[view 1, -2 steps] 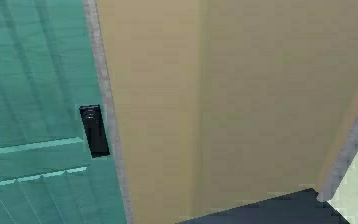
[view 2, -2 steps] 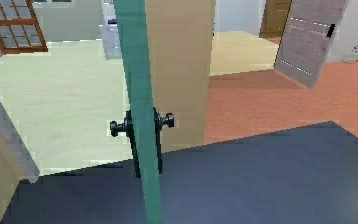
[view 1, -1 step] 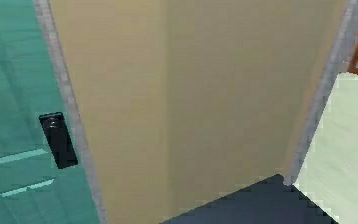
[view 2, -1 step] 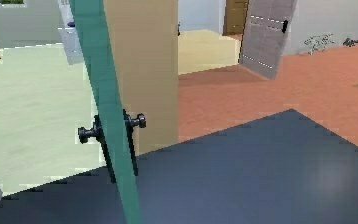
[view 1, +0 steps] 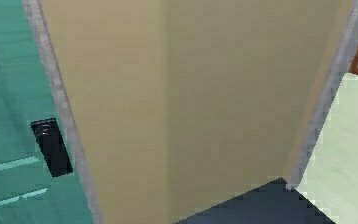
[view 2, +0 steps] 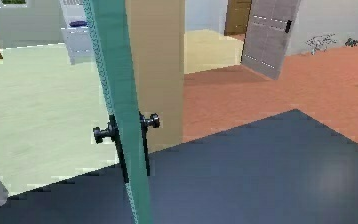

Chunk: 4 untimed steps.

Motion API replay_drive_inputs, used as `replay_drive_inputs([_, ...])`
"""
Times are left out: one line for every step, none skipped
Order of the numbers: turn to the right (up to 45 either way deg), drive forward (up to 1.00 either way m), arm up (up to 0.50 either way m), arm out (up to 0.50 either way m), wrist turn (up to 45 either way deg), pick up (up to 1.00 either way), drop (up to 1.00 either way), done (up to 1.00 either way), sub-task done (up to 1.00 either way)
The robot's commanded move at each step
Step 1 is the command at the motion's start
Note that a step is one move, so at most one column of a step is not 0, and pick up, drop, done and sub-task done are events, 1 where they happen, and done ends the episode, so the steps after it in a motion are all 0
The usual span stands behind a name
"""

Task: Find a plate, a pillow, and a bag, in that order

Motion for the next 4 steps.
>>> replay_drive_inputs([39.0, 0.0, 0.0, 0.0, 0.0, 0.0, 0.0, 0.0, 0.0])
replay_drive_inputs([3.0, 0.0, 0.0, 0.0, 0.0, 0.0, 0.0, 0.0, 0.0])
replay_drive_inputs([0.0, 0.8, 0.0, 0.0, 0.0, 0.0, 0.0, 0.0, 0.0])
replay_drive_inputs([18.0, 0.0, 0.0, 0.0, 0.0, 0.0, 0.0, 0.0, 0.0])
